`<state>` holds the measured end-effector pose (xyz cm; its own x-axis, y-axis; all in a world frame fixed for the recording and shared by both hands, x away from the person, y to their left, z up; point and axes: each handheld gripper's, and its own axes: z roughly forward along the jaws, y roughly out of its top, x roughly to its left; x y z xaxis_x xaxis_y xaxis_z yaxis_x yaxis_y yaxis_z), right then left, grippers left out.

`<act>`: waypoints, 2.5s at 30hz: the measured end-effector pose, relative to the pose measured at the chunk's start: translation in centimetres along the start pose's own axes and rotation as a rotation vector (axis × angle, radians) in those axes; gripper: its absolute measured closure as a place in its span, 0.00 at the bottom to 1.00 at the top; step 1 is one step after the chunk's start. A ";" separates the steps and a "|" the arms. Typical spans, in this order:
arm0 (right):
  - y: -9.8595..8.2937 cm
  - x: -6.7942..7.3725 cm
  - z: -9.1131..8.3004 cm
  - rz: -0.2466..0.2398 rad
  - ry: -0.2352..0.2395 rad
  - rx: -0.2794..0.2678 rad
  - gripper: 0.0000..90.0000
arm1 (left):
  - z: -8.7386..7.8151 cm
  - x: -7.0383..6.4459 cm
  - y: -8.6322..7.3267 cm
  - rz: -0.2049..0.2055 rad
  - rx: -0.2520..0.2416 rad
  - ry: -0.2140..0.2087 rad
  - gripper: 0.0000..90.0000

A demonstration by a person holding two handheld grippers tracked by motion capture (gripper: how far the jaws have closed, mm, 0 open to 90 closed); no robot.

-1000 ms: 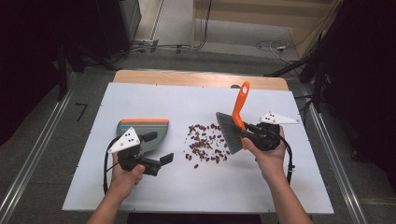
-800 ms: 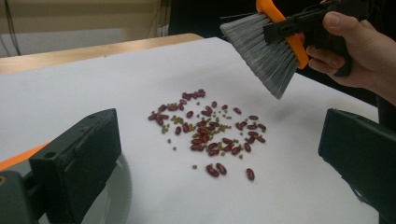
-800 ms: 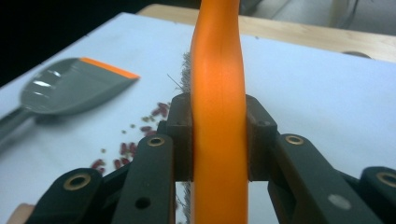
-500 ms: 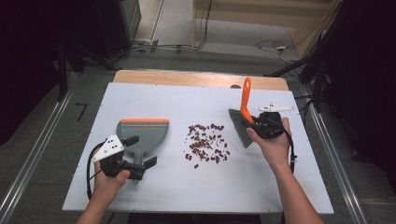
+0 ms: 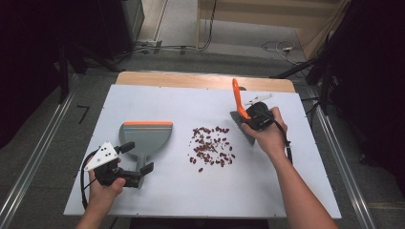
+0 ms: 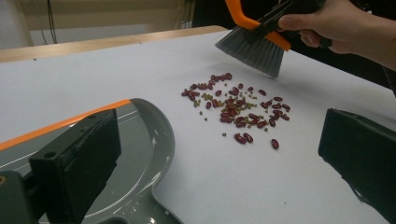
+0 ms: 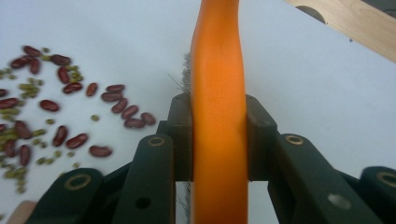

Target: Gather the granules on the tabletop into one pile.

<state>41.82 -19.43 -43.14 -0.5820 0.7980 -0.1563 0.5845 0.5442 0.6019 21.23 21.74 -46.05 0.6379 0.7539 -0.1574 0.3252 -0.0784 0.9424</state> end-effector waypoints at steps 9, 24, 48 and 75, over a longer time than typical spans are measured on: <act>2.6 2.0 2.8 -0.113 -0.062 0.105 0.76 | -0.2 0.6 -0.4 -0.031 -0.008 -0.013 0.00; 2.1 5.6 2.2 -0.201 0.001 0.155 0.77 | 0.0 0.5 -0.5 -0.037 -0.006 -0.028 0.00; 2.0 9.9 -3.8 -0.117 0.370 0.063 0.77 | 0.1 0.5 -0.6 -0.040 -0.003 -0.034 0.00; 1.4 10.5 2.2 0.128 0.456 0.182 0.76 | -0.1 0.6 -0.7 -0.049 0.001 -0.029 0.00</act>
<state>37.76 -9.71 -45.70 -0.6630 0.6890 0.2928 0.7330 0.5178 0.4412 21.31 22.29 -46.74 0.6412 0.7375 -0.2122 0.3577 -0.0426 0.9329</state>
